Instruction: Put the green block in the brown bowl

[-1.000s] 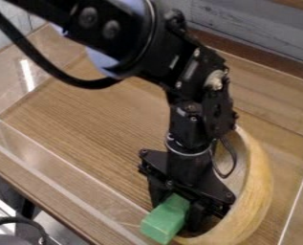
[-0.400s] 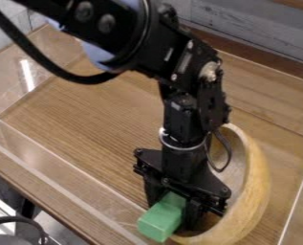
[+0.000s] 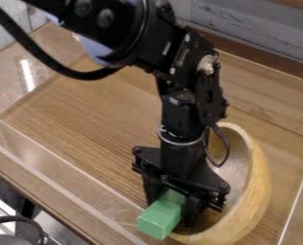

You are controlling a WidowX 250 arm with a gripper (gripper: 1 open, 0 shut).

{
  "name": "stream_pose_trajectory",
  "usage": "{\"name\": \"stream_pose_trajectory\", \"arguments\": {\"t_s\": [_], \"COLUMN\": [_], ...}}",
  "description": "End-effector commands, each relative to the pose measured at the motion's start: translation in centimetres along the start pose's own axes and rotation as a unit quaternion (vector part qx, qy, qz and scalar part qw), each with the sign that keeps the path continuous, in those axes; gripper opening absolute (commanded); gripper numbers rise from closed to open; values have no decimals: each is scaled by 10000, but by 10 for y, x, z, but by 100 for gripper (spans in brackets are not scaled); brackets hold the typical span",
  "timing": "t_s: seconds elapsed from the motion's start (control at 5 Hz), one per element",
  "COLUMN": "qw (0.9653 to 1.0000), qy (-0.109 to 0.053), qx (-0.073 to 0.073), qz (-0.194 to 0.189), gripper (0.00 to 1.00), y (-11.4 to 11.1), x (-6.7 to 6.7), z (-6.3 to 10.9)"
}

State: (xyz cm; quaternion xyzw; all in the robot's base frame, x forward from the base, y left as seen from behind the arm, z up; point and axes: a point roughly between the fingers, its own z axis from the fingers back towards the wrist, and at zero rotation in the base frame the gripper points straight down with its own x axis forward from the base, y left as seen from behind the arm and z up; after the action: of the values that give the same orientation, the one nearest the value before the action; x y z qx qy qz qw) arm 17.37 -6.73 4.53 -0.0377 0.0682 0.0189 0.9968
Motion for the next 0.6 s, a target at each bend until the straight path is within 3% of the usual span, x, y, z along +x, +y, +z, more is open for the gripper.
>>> {"name": "stream_pose_trajectory", "arguments": {"t_s": [0.0,0.4], "qw": [9997,9996], "qy": [-205,-142], "qx": [-120,-194], "qz": [48,147], "gripper": [0,0], "y": [-3,-3], "x": [8,8], "z": [12,16]}}
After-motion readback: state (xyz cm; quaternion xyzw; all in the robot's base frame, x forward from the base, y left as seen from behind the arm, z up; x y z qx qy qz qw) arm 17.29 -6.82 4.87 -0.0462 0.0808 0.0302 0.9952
